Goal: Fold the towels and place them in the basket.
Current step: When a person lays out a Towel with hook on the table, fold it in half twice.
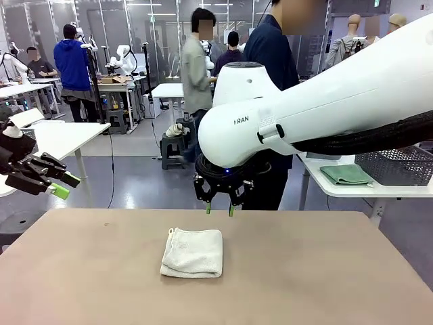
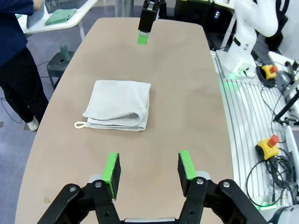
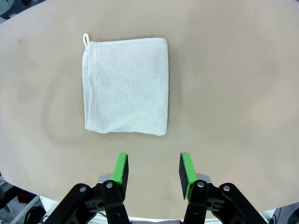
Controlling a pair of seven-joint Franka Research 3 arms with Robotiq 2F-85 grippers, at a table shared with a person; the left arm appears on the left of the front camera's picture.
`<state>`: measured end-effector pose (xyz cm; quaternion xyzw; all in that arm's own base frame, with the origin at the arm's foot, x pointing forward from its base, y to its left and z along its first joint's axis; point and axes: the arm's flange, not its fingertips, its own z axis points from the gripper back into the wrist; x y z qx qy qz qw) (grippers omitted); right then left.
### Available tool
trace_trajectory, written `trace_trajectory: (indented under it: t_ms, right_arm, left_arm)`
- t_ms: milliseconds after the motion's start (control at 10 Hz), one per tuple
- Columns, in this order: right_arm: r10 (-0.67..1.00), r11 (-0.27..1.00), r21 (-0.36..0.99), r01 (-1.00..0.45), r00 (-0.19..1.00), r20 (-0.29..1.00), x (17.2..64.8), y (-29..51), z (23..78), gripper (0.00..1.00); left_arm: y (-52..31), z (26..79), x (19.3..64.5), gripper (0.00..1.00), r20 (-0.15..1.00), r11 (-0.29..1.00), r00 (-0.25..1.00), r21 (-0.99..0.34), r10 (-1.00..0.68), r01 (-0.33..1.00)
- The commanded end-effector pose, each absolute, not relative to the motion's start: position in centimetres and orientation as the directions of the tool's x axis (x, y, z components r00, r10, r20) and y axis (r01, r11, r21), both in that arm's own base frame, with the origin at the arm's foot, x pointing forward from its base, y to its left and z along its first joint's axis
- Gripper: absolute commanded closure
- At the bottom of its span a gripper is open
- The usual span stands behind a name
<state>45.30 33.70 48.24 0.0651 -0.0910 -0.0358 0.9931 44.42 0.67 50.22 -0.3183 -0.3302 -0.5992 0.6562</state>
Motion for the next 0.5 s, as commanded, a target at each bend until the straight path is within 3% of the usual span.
trace_trajectory:
  t_ms: [0, 400]
  right_arm:
    - [-0.078, 0.991, 0.125, 0.055, 0.979, 0.190, 45.47, 33.59, 48.40, 0.44]
    - [-0.078, 0.991, 0.125, 0.055, 0.979, 0.190, 45.47, 33.59, 48.40, 0.44]
  left_arm:
    - [0.67, 50.32, 44.38, 0.36, 0.819, 0.076, 0.060, -0.020, -0.571, 0.997]
    - [0.67, 50.32, 44.38, 0.36, 0.819, 0.076, 0.060, -0.020, -0.571, 0.997]
